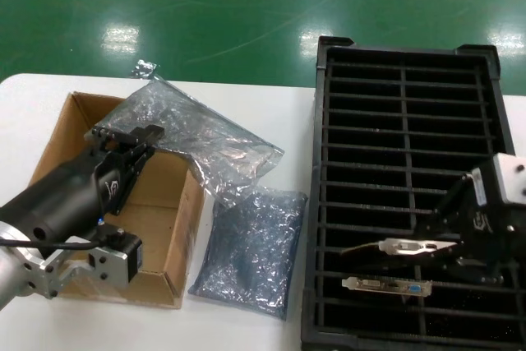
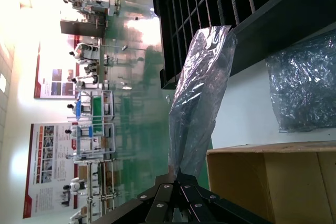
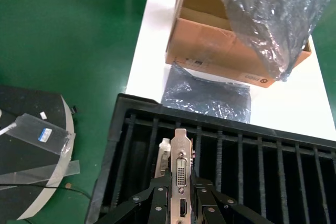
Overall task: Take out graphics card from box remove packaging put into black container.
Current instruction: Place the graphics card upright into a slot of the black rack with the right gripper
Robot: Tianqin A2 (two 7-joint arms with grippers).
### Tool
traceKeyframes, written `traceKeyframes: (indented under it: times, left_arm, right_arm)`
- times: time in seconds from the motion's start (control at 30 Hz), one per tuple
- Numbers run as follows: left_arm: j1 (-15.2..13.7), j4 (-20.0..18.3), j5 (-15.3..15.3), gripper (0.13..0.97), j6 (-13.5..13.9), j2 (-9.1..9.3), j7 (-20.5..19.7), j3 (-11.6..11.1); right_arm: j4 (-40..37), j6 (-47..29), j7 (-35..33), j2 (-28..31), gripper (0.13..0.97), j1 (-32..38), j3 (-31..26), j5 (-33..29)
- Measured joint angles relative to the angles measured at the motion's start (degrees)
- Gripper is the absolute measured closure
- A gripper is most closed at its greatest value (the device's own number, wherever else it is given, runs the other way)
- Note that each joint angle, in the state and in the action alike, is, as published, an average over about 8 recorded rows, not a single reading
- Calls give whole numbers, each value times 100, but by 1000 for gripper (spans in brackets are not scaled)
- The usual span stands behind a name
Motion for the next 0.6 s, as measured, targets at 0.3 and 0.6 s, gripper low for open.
traceKeyframes:
  times: [0.3,0.6]
  left_arm:
    - [0,0,0,959,0,0,0,0]
    - [0,0,0,959,0,0,0,0]
  right_arm:
    - [-273,-24,114,-156,903,220,-207,-214]
    - [-266,-29,209,-78,903,281,-362,-170]
